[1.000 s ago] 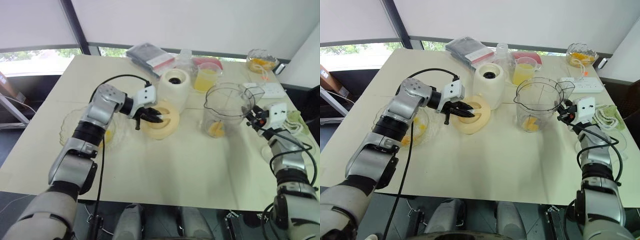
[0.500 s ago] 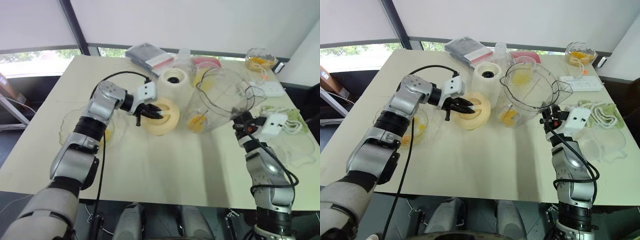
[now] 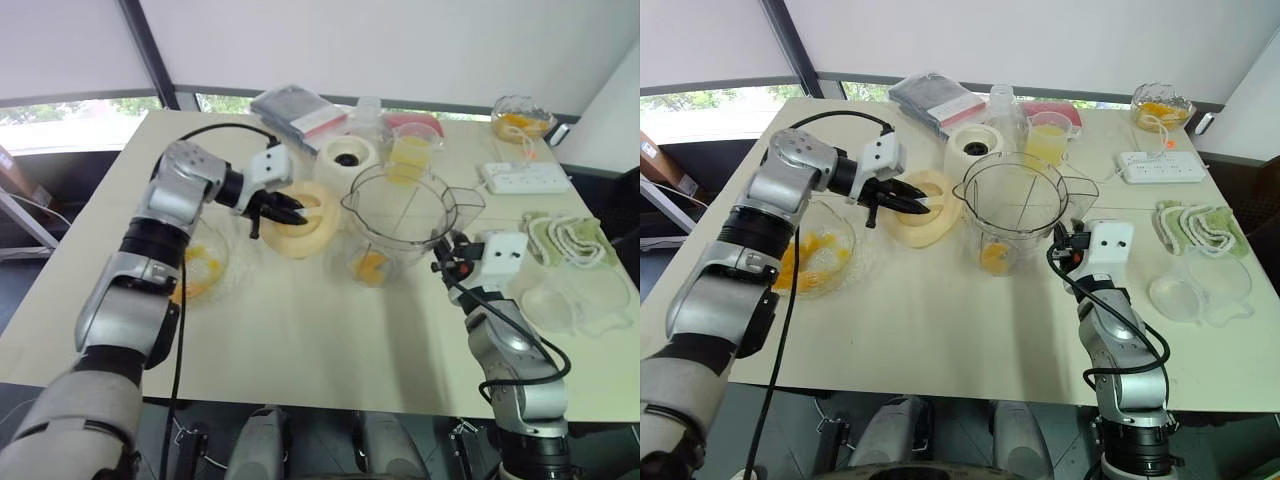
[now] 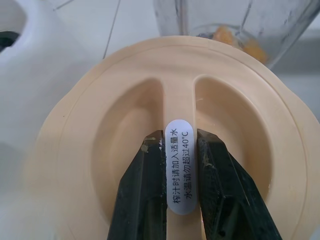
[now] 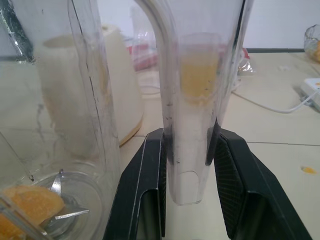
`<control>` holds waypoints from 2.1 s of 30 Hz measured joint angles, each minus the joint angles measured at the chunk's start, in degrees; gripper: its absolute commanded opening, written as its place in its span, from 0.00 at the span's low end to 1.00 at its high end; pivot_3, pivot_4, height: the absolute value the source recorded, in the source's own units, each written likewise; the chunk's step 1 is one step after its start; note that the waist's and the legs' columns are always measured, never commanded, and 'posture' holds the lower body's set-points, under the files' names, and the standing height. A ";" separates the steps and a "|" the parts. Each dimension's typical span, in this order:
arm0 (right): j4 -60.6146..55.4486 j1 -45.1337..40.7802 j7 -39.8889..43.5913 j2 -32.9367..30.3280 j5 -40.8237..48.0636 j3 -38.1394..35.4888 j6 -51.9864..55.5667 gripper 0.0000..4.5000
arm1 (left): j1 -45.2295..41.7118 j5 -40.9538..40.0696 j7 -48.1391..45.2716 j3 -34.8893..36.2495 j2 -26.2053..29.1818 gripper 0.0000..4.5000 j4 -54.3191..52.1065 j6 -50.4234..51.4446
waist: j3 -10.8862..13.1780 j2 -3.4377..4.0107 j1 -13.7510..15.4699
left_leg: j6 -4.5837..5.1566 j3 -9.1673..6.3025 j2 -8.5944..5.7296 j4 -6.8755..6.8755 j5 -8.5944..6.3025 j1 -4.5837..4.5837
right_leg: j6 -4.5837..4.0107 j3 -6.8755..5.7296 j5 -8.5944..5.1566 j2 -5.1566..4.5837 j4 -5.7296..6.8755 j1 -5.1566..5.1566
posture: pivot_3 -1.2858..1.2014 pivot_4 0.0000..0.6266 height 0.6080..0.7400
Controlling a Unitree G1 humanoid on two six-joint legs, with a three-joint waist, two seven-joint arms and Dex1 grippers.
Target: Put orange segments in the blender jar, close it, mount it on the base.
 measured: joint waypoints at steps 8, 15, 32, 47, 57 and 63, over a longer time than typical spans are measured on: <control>1.30 1.66 1.54 -0.35 -4.91 2.89 -1.26 0.18 | -2.15 -0.25 -0.88 0.31 1.52 0.06 0.57 1.12 | 0.01 -0.02 -0.01 | 0.00 0.01 0.00 0.00 0.00 -0.01 | 0.01 -0.01 0.00 0.00 -0.02 0.00 | 0.52 0.24 1.00; 8.38 4.69 2.01 3.38 -6.63 3.28 -11.40 0.18 | -2.54 -0.26 -0.20 0.33 1.71 0.06 0.49 3.33 | 0.01 -0.03 -0.06 | 0.00 0.02 0.01 0.00 0.00 0.00 | 0.01 0.00 0.00 0.00 -0.02 0.00 | 0.52 0.24 1.00; 12.41 3.84 2.28 2.78 -11.71 5.18 -18.46 0.18 | -19.85 -2.57 0.01 1.00 -3.72 0.06 7.93 10.42 | 0.00 -0.06 -0.17 | 0.00 0.03 0.01 0.00 0.00 0.06 | -0.01 0.00 -0.01 0.09 0.00 0.05 | 0.52 0.24 1.00; 13.58 3.68 2.68 2.68 -12.04 5.58 -19.93 0.18 | -26.06 -2.47 1.39 -2.84 -16.52 0.06 7.42 31.07 | 0.02 -0.08 -1.38 | 0.00 -0.05 0.01 -0.01 0.00 0.05 | 0.01 0.02 -0.02 0.08 -0.02 0.06 | 0.52 0.24 1.00; 14.45 3.35 2.42 2.48 -12.12 5.55 -20.26 0.18 | -20.55 -2.05 2.24 -9.14 -16.88 0.06 -2.07 35.81 | -0.01 -0.07 -1.31 | 0.00 -0.04 0.01 -0.01 0.00 0.08 | 0.00 0.03 -0.03 0.05 -0.01 0.08 | 0.52 0.24 1.00; 14.64 3.30 2.36 2.48 -12.12 5.60 -20.31 0.18 | -18.09 -2.06 1.52 -11.81 -15.53 0.06 -9.25 37.15 | -0.04 -0.03 -1.37 | 0.00 -0.04 0.00 -0.01 0.00 0.16 | -0.17 0.04 -0.12 0.05 0.01 0.14 | 0.52 0.24 1.00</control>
